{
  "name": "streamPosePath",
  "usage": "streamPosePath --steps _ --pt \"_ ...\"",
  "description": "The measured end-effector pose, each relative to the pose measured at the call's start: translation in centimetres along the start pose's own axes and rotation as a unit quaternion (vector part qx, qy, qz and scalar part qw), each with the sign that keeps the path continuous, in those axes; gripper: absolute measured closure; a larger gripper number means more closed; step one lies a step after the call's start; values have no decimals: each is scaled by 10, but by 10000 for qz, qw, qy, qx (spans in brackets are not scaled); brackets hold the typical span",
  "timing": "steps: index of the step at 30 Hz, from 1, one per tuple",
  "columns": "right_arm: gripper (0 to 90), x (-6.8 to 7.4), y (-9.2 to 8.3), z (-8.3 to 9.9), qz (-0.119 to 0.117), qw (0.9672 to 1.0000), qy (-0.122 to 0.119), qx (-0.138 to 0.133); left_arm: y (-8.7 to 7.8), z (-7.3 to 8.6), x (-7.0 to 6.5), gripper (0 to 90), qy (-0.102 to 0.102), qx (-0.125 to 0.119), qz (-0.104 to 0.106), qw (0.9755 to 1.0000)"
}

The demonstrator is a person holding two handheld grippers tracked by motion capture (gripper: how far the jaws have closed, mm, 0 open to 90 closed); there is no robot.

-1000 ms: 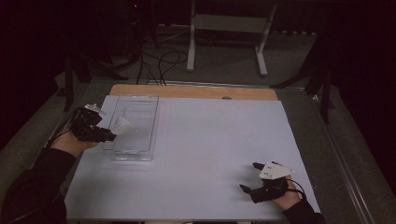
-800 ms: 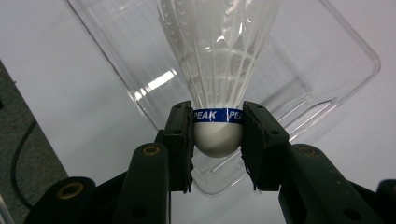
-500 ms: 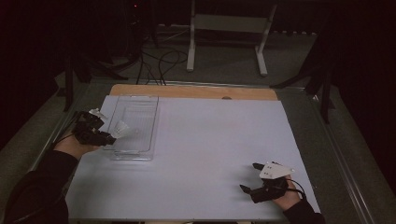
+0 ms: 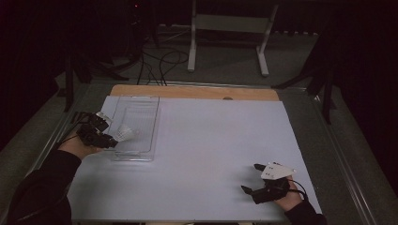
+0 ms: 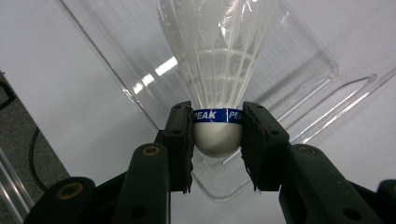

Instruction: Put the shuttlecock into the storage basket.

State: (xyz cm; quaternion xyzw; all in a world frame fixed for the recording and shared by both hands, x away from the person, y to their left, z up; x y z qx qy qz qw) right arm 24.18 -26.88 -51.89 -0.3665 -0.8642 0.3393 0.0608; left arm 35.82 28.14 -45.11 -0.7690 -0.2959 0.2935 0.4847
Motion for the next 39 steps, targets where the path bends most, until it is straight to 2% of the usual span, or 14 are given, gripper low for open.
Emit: streamPosePath --steps 8,14,19,22,25,33,39 --pt "86 0 0 0 -11 10000 -5 28 2 -3 -3 652 115 244 -35 9996" --pt "87 0 1 0 -13 10000 0 36 -3 -5 -5 652 166 255 -113 9995" --pt "87 0 1 0 -10 10000 -7 41 -5 -5 -7 646 123 273 -141 9995" --pt "87 0 1 0 -16 10000 0 40 -6 -5 -7 564 104 247 -73 9996" --pt "86 0 1 0 -15 10000 6 48 -7 -6 -9 468 89 245 -164 9995" --pt "87 -1 0 -1 -17 10000 16 23 -10 -9 -12 344 -9 153 -97 9998" --pt "87 0 -1 -1 -9 10000 14 16 -10 -11 -15 208 -106 149 -116 9998"
Point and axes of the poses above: each handheld gripper's, and its own axes: y roughly forward along the jaws, z roughly out of its underside, x roughly to its left, the point moved 1 cm from there along y, roughly forward along the jaws, and after that the axes turned 9 degrees about z, right-handed, at the moved point
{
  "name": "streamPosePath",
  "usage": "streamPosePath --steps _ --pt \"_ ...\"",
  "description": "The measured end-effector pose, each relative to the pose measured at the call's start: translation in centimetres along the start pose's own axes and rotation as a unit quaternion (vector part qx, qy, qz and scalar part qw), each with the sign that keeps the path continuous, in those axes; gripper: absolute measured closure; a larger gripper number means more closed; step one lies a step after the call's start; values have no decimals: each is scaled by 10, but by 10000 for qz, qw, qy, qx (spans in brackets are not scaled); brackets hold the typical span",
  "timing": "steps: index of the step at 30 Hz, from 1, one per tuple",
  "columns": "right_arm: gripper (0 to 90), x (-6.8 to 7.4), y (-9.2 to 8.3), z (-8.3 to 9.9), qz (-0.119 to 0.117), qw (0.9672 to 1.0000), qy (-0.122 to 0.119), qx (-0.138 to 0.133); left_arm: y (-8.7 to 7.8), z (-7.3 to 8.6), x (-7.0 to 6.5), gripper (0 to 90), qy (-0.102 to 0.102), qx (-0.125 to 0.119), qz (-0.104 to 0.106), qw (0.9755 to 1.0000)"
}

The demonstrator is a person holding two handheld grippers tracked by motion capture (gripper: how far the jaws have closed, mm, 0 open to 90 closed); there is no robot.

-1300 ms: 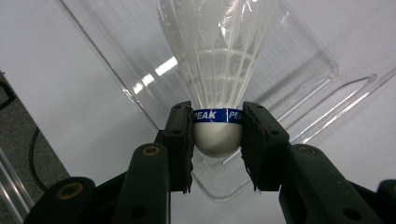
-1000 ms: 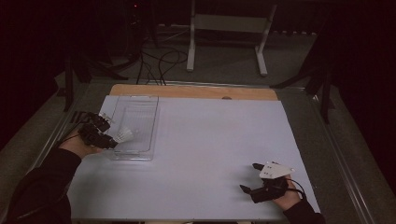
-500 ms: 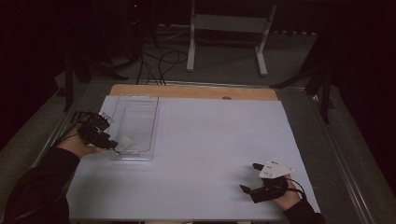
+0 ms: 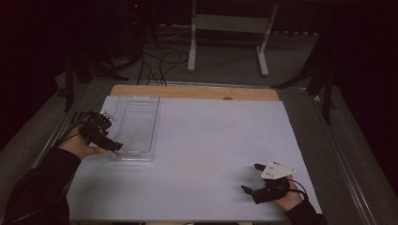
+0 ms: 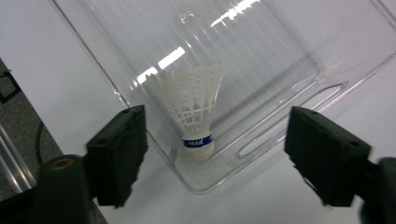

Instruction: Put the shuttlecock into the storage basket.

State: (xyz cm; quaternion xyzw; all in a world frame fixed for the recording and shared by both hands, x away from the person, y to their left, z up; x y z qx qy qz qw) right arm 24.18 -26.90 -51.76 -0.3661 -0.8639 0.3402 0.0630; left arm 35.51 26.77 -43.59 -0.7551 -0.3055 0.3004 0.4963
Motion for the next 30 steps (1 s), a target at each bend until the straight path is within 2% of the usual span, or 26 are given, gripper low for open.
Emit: streamPosePath --steps 3,5,13,22,30 --pt "87 0 0 0 20 10000 -11 -4 -1 -1 -1 154 -15 -83 -83 9999" --pt "86 0 0 0 19 10000 -17 -17 -1 -2 -2 149 -34 -88 -85 9999" --pt "87 -1 0 0 23 10000 -14 -16 -3 -3 -6 1 125 -113 -34 9999" --pt "87 -1 -1 0 22 10000 -8 -15 -7 -5 -6 0 139 -281 4 9995" --pt "87 0 0 0 11 10000 -1 6 -11 -9 -5 0 115 -423 122 9990"
Point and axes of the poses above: each handheld gripper's, and its own axes: y roughly forward along the jaws, z roughly out of its underside, x roughly to its left, the point moved 1 cm from there along y, roughly forward along the jaws, and after that the axes turned 9 degrees about z, right-handed, at the moved point
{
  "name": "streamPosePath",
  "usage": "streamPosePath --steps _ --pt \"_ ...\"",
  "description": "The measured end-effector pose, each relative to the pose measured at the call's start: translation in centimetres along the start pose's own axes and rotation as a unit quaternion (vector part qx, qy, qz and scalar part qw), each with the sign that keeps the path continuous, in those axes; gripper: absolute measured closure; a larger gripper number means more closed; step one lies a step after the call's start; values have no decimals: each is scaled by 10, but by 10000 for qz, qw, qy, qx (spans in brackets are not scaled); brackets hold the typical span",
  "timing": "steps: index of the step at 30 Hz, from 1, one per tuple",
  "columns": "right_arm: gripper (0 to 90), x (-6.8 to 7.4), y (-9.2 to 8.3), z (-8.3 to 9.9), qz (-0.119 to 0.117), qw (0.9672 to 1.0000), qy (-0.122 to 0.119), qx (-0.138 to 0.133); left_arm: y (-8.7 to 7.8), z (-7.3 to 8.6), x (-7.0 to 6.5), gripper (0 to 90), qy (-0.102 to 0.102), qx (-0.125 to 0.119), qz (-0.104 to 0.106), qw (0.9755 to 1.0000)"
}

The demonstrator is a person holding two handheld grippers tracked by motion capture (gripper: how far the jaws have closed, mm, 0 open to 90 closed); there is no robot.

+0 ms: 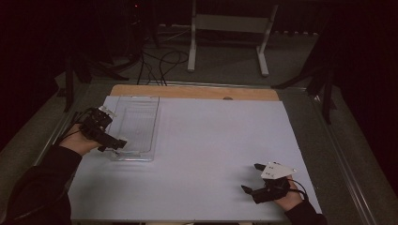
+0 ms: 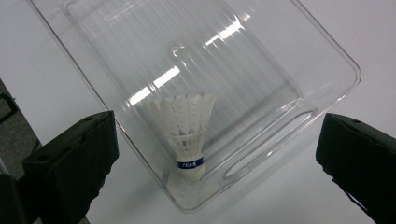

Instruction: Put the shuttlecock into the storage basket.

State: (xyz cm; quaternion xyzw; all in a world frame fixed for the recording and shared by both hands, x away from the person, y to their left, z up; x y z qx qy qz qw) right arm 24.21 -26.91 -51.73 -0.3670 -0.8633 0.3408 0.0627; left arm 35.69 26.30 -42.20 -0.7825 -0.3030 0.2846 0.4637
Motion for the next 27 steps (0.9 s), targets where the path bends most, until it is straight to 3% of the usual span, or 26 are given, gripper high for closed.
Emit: streamPosePath --steps 5,12,27 --pt "87 -1 1 0 -24 10000 0 7 -2 -3 0 0 -5 -129 -8 9999" --pt "87 0 1 0 -77 10000 -17 23 -5 -10 -1 0 81 -215 183 9996" --pt "87 -1 1 0 -41 10000 26 1 -3 -33 -22 0 351 -416 263 9982"
Point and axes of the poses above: each handheld gripper's, and its own axes: y roughly forward along the jaws, z roughly out of its underside, x roughly to its left, the point moved 1 cm from there along y, roughly forward along the jaws, and after that the axes turned 9 degrees about z, right-handed, at the moved point
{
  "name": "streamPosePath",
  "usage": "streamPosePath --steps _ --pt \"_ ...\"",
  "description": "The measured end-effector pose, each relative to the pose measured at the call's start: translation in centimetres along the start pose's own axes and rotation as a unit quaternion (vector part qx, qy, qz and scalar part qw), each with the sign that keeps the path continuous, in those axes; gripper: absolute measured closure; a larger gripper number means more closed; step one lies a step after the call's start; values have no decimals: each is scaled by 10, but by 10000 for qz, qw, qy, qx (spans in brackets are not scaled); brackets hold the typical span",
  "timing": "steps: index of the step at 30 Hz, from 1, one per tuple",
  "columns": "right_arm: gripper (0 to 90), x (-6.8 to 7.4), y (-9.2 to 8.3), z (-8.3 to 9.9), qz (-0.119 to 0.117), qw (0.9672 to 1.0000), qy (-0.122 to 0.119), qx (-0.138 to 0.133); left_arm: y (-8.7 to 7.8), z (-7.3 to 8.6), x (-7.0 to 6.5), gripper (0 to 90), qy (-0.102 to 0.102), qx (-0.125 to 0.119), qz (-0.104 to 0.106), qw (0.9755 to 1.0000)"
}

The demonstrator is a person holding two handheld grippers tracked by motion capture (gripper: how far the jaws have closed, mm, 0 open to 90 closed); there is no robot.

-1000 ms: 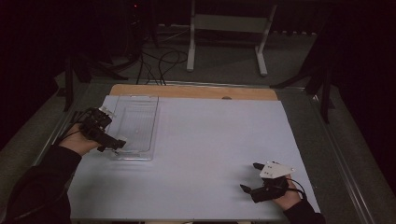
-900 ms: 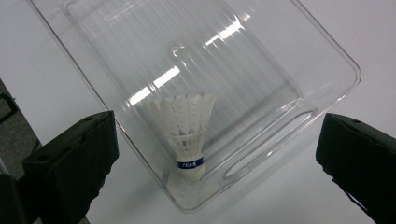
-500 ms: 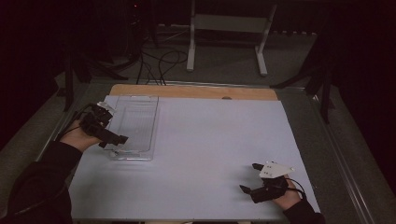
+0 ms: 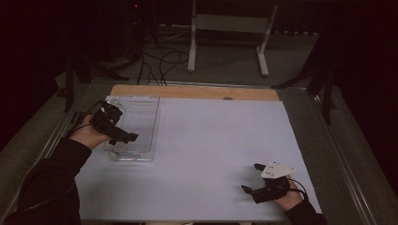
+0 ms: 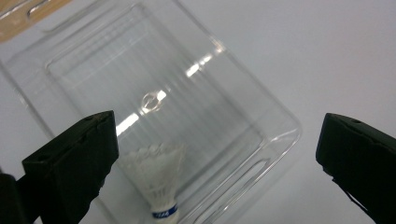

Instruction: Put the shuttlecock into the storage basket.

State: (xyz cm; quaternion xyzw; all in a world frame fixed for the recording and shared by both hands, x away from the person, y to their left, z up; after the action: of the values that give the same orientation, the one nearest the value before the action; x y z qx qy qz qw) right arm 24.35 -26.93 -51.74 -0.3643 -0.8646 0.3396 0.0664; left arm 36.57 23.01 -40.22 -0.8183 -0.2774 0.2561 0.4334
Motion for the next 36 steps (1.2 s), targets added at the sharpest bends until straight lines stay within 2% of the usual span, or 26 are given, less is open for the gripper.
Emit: streamPosePath --steps 9,20,29,36 --pt "87 0 0 0 6 10000 11 1 5 -13 -11 0 195 -146 47 9997" --pt "87 0 -1 0 -6 10000 56 -15 17 -25 -28 0 481 -218 259 9983" --pt "87 0 -1 0 -22 10000 51 -7 28 -35 -48 0 825 -331 498 9948" --pt "87 0 -1 0 -17 10000 46 -12 38 -41 -62 0 1043 -310 655 9919"
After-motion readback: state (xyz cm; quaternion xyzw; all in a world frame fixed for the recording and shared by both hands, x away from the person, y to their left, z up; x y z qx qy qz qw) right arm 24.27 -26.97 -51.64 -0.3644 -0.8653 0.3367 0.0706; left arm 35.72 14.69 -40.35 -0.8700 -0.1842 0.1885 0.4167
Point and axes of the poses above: each handheld gripper's, and its own axes: y roughly forward along the jaws, z roughly out of its underside, x roughly to its left, the point moved 1 cm from there along y, roughly forward along the jaws, and after that the axes turned 9 degrees about z, right-handed, at the moved point
